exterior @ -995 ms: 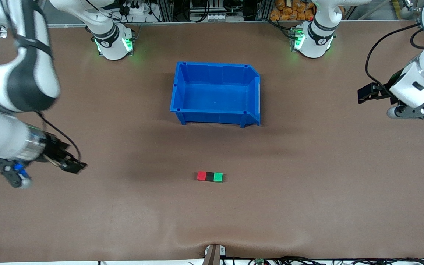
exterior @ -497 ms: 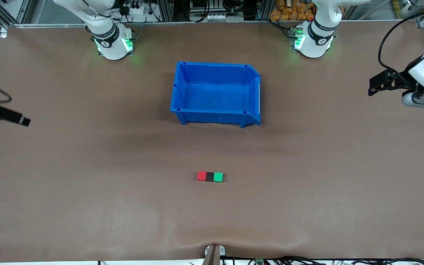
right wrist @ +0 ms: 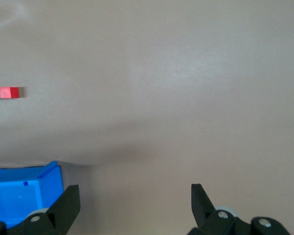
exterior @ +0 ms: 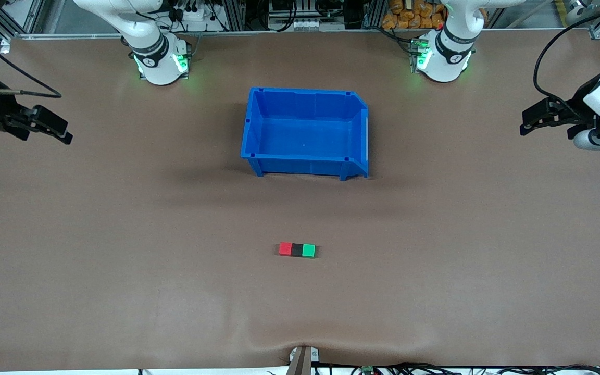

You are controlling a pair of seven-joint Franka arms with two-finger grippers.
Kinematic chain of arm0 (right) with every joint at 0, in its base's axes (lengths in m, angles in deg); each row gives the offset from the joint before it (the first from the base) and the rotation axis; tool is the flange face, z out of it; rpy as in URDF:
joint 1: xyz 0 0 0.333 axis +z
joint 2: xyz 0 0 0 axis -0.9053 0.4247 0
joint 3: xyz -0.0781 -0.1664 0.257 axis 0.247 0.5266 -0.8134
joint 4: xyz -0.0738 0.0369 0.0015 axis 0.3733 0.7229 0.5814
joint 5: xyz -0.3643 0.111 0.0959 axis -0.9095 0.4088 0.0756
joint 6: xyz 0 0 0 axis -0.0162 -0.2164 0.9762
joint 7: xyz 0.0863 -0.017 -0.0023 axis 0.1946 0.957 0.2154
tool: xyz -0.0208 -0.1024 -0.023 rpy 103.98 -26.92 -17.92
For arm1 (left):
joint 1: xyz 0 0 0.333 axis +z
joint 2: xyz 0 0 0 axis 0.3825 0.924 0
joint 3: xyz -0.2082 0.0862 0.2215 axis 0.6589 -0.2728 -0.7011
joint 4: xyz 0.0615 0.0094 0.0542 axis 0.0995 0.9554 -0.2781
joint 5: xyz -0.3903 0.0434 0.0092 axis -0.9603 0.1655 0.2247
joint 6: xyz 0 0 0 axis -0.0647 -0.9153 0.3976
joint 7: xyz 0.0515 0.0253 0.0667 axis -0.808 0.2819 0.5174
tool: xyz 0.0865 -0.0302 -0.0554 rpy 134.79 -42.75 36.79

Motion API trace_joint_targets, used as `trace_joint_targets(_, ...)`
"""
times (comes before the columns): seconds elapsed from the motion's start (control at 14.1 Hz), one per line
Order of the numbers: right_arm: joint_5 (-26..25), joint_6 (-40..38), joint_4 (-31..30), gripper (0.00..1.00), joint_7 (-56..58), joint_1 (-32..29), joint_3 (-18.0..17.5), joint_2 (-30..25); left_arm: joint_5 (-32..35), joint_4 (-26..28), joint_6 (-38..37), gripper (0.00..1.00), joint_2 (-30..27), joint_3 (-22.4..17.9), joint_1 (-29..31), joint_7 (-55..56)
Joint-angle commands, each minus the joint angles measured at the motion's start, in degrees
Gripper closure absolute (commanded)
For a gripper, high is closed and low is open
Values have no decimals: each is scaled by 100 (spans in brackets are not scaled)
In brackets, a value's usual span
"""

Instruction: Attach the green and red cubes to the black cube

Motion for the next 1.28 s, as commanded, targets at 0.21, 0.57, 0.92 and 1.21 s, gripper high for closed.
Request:
trace_joint_targets(0.21, -66, -752, 601, 0, 156, 105, 208, 249, -68, -108, -131, 0, 24, 38, 1, 114)
trace_joint_targets(0.57, 13, -743, 601, 0, 173, -18, 234, 249, -76, -108, -123, 0, 24, 38, 10, 105)
trace_joint_targets(0.92, 5, -699, 539, 0, 436, -9, 243, 222, -85, -108, -123, 0, 24, 38, 10, 175)
trace_joint_targets(1.21, 5, -708, 521, 0, 586, -18, 296, 214, -76, -108, -123, 0, 42, 38, 1, 175)
